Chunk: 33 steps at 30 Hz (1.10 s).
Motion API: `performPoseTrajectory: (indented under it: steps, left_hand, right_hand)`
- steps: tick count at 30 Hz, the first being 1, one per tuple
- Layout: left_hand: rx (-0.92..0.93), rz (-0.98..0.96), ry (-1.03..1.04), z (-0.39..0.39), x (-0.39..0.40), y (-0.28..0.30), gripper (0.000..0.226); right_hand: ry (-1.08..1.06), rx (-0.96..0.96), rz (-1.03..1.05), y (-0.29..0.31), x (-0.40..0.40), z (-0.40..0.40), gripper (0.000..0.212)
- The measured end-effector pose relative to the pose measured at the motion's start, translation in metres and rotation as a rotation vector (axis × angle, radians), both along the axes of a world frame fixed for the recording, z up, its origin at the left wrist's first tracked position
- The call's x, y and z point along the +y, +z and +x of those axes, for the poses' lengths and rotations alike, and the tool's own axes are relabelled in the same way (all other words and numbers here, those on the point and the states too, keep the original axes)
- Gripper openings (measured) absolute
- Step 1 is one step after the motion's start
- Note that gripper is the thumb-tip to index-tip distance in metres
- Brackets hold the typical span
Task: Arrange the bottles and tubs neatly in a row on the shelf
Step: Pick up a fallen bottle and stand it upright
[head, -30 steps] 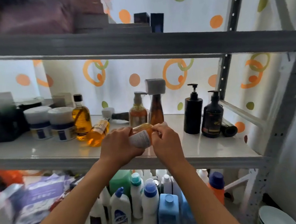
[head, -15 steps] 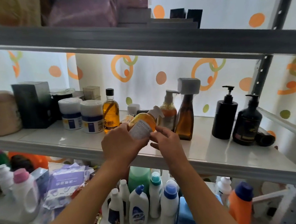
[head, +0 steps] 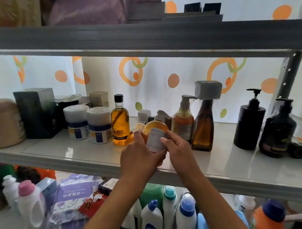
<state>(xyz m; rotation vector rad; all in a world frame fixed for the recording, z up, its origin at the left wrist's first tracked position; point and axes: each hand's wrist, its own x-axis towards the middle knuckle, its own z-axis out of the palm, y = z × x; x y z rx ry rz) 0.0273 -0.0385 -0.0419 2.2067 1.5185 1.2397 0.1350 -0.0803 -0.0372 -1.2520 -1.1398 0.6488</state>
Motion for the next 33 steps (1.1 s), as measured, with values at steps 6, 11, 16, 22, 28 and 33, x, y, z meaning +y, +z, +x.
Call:
performPoseTrajectory:
  steps: [6, 11, 16, 22, 28, 33]
  left_hand:
    - [0.058, -0.055, -0.004, 0.015, 0.015, 0.006, 0.079]
    - [0.122, -0.067, -0.023, 0.026, 0.023, 0.001, 0.052]
    - [0.126, -0.093, -0.106, 0.024, 0.034, -0.004, 0.051]
    - [0.108, 0.05, -0.097, 0.029, 0.038, -0.029, 0.067]
    - [0.143, 0.159, -0.081, 0.035, 0.04, -0.034, 0.058]
    - [0.039, 0.12, -0.05, 0.034, 0.04, -0.04, 0.059]
  right_hand:
    - [-0.036, -0.073, -0.057, 0.002, 0.021, 0.01, 0.04]
    - [-0.057, -0.152, -0.131, -0.011, 0.03, 0.019, 0.05]
    - [-0.054, -0.146, -0.099, -0.019, 0.035, 0.027, 0.051]
    - [-0.234, -0.124, 0.091, -0.033, 0.038, 0.029, 0.036]
    - [-0.362, -0.122, 0.094, -0.036, 0.039, 0.033, 0.024]
    - [-0.369, -0.14, 0.122, -0.038, 0.041, 0.032, 0.021]
